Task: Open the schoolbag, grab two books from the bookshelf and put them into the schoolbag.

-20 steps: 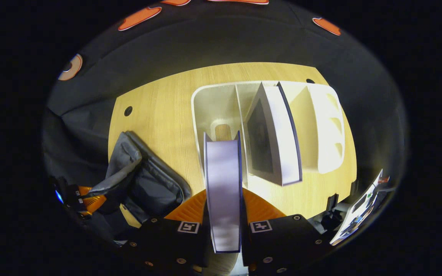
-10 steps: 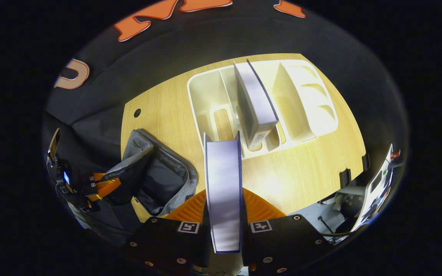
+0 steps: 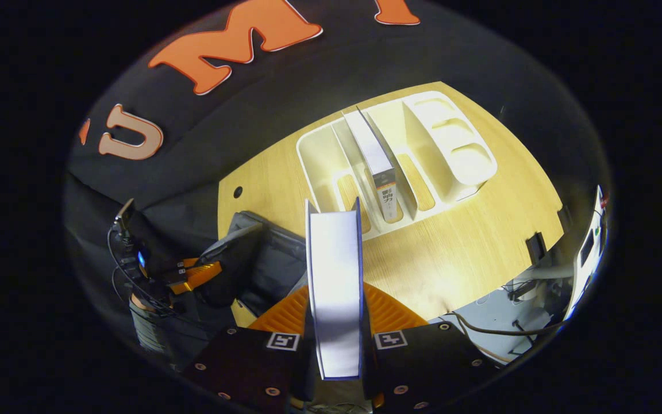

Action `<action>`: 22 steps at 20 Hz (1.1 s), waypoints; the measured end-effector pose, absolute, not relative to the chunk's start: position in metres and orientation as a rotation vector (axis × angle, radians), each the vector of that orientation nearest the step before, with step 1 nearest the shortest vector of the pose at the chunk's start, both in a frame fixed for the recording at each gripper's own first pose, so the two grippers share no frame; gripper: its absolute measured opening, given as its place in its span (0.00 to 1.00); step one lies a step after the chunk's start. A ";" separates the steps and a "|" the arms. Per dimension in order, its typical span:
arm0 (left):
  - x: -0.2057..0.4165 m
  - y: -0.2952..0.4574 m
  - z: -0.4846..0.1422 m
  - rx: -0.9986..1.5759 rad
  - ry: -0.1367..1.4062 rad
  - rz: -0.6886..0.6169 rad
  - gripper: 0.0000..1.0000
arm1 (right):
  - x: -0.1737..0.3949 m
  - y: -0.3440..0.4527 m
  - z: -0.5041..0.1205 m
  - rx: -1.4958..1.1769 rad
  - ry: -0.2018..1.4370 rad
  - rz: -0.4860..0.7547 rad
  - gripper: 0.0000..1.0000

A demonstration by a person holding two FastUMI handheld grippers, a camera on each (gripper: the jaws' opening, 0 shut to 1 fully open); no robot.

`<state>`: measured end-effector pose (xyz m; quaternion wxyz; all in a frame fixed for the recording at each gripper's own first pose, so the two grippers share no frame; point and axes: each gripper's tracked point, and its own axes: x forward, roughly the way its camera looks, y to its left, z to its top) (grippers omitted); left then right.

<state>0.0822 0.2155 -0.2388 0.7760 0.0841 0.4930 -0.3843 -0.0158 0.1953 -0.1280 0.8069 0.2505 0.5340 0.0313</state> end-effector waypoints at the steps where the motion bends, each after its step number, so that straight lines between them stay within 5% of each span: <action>1: 0.083 0.216 -0.238 0.171 1.066 -0.824 0.05 | -0.015 0.195 -0.126 0.569 1.128 0.076 0.33; 22: 0.079 0.219 -0.218 0.036 0.994 -0.746 0.05 | 0.010 0.375 -0.202 0.964 1.053 0.356 0.31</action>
